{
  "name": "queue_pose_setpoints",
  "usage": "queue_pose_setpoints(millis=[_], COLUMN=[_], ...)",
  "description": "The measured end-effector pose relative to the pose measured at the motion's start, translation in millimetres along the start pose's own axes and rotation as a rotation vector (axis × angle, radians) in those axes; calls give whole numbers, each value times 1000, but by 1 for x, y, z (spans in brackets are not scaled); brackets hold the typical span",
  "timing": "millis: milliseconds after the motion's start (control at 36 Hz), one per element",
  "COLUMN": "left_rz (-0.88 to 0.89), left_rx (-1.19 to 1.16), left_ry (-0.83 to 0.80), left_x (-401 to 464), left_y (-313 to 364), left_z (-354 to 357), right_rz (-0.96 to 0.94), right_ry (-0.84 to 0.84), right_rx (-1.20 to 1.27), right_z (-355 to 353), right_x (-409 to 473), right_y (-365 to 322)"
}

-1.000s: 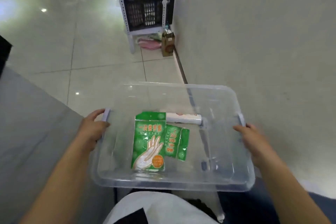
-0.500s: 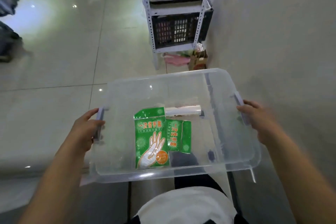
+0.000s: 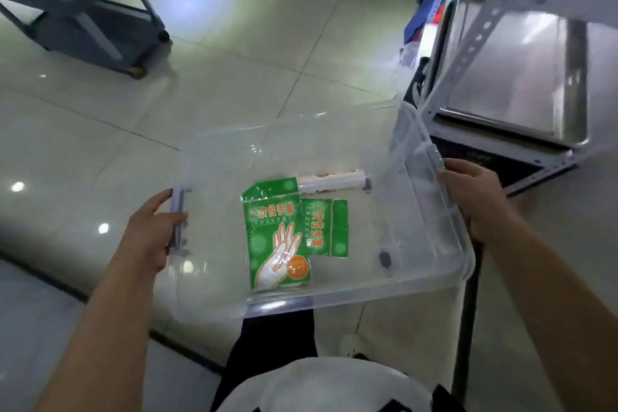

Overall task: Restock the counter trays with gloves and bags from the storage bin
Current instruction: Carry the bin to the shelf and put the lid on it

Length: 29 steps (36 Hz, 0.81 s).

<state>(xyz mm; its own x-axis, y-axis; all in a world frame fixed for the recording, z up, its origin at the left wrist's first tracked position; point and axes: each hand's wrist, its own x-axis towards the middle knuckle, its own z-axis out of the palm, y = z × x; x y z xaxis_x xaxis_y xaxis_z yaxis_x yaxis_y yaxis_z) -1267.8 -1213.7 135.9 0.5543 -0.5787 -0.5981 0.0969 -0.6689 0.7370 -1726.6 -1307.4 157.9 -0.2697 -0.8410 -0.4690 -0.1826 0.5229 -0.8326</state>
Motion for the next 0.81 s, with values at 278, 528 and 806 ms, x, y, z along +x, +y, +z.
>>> queue_pose_setpoints(millis=[278,528,806], left_rz=[-50,91,215], left_rx=[-64,91,242], left_ry=[-64,-213,-341], left_x=[213,351,499], left_y=[164,361,524], left_z=[48,143,319], right_rz=[18,71,182], right_ry=[103,260,537], right_rx=[3,146,329], right_z=[130,157,192], right_x=[167,268,443], right_y=[-155,-244,-285])
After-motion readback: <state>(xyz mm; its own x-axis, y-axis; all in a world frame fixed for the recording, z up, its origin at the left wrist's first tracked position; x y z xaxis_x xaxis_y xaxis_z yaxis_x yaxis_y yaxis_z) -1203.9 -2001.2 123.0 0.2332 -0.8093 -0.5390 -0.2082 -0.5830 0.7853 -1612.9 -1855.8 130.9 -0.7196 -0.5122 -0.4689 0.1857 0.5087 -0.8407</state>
